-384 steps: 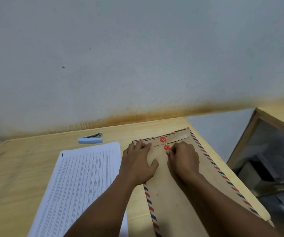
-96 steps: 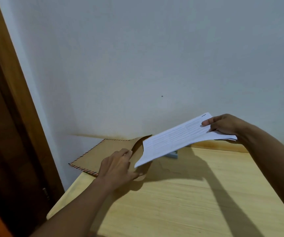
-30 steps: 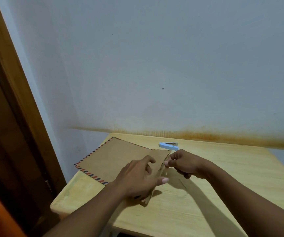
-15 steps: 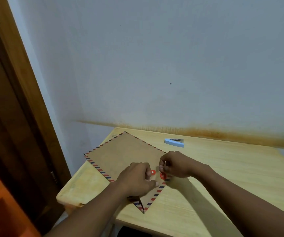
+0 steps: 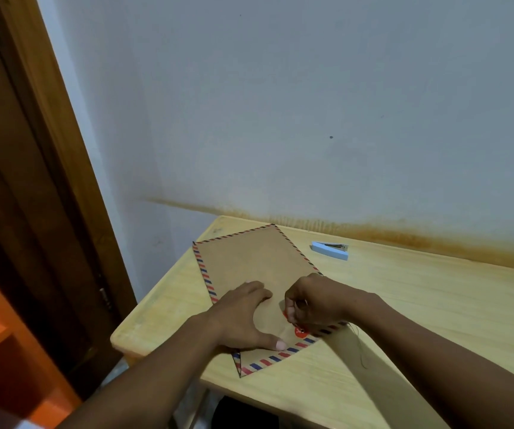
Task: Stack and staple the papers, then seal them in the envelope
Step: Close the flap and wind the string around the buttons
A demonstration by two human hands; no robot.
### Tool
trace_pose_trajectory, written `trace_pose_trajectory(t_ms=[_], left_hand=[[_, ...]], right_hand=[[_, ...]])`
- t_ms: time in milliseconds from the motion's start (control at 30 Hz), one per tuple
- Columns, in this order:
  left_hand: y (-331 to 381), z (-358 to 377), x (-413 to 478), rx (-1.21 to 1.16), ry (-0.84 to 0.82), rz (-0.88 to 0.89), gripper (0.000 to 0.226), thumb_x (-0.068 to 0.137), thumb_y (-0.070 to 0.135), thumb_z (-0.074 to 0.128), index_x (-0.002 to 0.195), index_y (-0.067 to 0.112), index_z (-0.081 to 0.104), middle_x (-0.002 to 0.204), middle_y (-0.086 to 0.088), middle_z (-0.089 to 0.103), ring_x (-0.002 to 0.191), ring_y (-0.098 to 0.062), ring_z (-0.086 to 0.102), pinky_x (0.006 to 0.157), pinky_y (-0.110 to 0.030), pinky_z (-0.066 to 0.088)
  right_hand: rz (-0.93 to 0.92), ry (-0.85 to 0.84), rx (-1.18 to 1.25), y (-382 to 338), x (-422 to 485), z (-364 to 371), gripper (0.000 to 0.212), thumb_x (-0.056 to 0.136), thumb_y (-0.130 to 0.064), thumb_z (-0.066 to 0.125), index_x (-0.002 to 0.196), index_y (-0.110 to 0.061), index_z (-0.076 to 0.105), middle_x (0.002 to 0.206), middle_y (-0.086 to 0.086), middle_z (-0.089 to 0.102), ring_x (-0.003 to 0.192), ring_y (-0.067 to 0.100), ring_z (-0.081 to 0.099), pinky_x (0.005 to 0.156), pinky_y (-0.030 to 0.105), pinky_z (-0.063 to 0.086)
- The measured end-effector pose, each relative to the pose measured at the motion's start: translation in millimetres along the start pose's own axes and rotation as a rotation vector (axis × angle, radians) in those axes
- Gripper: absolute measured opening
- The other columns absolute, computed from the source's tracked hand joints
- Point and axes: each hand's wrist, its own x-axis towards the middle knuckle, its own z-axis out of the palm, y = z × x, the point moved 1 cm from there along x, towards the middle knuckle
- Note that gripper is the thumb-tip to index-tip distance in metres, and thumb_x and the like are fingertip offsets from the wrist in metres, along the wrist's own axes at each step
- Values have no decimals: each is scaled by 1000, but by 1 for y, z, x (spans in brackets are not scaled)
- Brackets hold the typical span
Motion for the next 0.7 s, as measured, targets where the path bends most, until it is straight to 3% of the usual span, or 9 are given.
trace_pose_trajectory(t_ms=[167,267,400,500,700], left_hand=[[-4,-9,1,-61,-26,54,112,63,70,83,156,33,31,166,14,21,149,-14,31,118,-35,35],[-5,-14,1,-117,-35,53,112,59,65,88,152,32,36,160,15,31,142,-13,40,111,-30,41],[1,-7,3,-182,73,-22,102,53,78,82,137,32,46,140,15,46,120,-9,51,98,-33,51],[12,4,3,-155,188,-53,98,52,87,74,127,29,47,128,12,46,111,-12,51,91,-35,51],[18,12,4,-115,264,-49,92,58,83,75,124,25,45,127,7,45,113,-15,47,92,-33,47]], right_hand=[[-24,3,112,-1,7,5,7,86,-15,73,86,-22,75,87,-8,74,82,9,66,79,33,57],[-16,-2,199,1,14,8,4,86,-17,75,87,-20,76,88,-4,76,85,13,70,86,37,59],[17,1,263,5,22,10,8,85,-19,76,85,-27,75,89,-5,77,85,11,71,88,37,58],[56,18,287,8,28,9,3,85,-19,76,86,-22,76,89,-4,78,87,13,72,90,38,58],[137,28,321,14,36,7,8,84,-22,77,90,-16,78,92,1,78,92,18,71,92,40,58]])
